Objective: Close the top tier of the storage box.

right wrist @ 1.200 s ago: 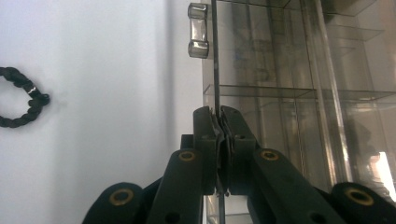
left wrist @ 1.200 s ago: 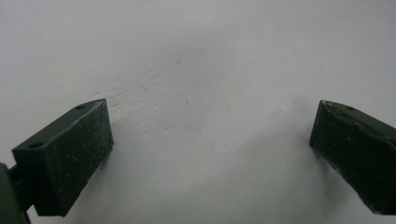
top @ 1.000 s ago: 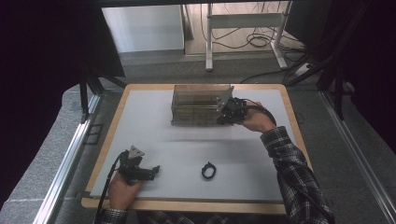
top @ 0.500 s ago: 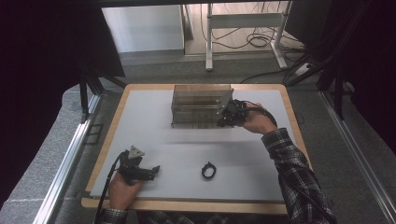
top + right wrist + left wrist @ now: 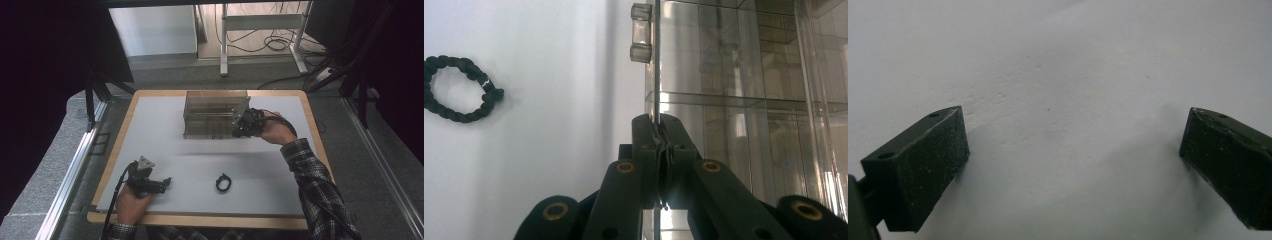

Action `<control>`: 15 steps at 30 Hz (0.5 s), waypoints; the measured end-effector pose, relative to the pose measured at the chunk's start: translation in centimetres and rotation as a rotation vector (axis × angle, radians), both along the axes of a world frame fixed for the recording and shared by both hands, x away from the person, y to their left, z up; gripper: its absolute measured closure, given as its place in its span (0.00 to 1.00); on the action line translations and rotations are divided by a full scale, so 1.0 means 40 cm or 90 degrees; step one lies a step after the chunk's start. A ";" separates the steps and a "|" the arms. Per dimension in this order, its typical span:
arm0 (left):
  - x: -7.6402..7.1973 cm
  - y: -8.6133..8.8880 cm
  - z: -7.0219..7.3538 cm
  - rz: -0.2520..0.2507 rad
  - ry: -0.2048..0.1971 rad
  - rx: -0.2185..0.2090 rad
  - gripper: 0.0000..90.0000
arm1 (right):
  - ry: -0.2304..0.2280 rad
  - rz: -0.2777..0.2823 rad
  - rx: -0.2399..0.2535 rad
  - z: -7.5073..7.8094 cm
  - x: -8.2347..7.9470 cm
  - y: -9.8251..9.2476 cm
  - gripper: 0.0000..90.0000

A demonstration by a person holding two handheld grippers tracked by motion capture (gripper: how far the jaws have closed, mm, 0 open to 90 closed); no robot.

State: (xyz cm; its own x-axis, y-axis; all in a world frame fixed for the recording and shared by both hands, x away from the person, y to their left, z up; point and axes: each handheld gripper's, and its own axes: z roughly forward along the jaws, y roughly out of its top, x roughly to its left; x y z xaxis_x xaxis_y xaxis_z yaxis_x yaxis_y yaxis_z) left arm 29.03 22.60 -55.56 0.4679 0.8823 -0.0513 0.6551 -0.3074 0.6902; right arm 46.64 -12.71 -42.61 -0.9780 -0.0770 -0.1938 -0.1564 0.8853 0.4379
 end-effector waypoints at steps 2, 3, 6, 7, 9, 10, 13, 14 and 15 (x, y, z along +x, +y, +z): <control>0.000 0.000 0.000 0.000 0.000 0.000 0.00 | 0.000 0.002 -0.001 0.000 -0.002 0.000 0.96; 0.000 0.000 0.000 0.000 0.000 0.000 0.00 | 0.000 0.002 -0.001 0.000 -0.002 0.000 0.96; 0.000 0.000 0.000 0.000 0.000 0.000 0.00 | 0.000 0.001 0.002 -0.002 -0.004 -0.002 0.96; 0.000 0.000 0.000 0.000 0.000 0.000 0.00 | 0.000 0.000 0.004 -0.002 -0.005 -0.002 0.96; 0.000 0.000 0.000 0.000 0.000 0.000 0.00 | 0.000 0.000 0.004 -0.002 -0.005 -0.002 0.96; 0.000 0.000 0.000 0.000 0.000 0.000 0.00 | 0.000 0.001 0.004 -0.002 -0.005 -0.002 0.96; 0.000 0.000 0.000 0.000 0.000 0.000 0.00 | 0.000 0.006 0.003 -0.003 -0.007 -0.002 0.96; 0.000 0.000 0.000 0.000 0.000 0.000 0.00 | 0.000 0.006 0.003 -0.003 -0.007 -0.002 0.96; 0.000 0.000 0.000 0.000 0.000 0.000 0.00 | -0.001 0.006 0.002 -0.002 -0.007 -0.002 0.96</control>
